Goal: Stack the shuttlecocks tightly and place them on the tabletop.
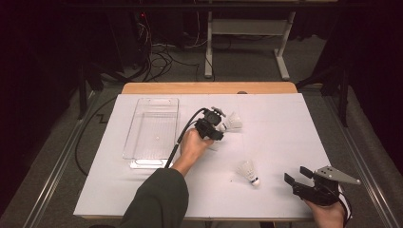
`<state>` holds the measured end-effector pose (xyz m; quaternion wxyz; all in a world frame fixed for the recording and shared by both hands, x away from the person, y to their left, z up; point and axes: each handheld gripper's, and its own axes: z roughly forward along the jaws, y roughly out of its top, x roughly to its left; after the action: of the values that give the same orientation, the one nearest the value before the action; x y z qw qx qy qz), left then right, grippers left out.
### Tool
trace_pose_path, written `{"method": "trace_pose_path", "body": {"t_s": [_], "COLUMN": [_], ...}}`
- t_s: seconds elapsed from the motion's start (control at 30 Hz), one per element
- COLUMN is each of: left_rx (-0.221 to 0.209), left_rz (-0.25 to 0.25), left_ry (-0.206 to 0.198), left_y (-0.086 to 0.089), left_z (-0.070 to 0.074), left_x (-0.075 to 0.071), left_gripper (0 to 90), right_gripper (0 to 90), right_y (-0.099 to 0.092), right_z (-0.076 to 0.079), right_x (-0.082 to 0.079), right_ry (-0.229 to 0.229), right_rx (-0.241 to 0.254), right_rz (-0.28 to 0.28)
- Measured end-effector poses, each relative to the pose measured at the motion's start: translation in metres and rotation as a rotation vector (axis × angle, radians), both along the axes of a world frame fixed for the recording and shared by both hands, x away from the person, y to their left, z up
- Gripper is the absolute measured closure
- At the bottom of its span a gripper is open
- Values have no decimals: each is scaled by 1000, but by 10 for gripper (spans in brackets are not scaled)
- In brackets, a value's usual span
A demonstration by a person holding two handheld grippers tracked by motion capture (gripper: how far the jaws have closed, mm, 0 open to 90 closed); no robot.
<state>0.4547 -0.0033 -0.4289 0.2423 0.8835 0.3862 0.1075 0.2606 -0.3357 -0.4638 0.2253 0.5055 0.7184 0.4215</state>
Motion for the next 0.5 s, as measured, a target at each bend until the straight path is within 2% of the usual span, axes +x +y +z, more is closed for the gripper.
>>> {"method": "trace_pose_path", "body": {"t_s": [0.2,0.5], "left_rx": [10,-4], "left_rz": [14,38], "left_ry": [-5,-12], "left_y": [1,4], "left_z": [0,2], "left_x": [1,3], "left_gripper": [545,538], "right_gripper": [309,308], "right_y": [0,0], "right_z": [0,0], "right_x": [0,0], "right_ry": [0,1], "right_rx": [-1,-1], "right_rz": [2,3]}}
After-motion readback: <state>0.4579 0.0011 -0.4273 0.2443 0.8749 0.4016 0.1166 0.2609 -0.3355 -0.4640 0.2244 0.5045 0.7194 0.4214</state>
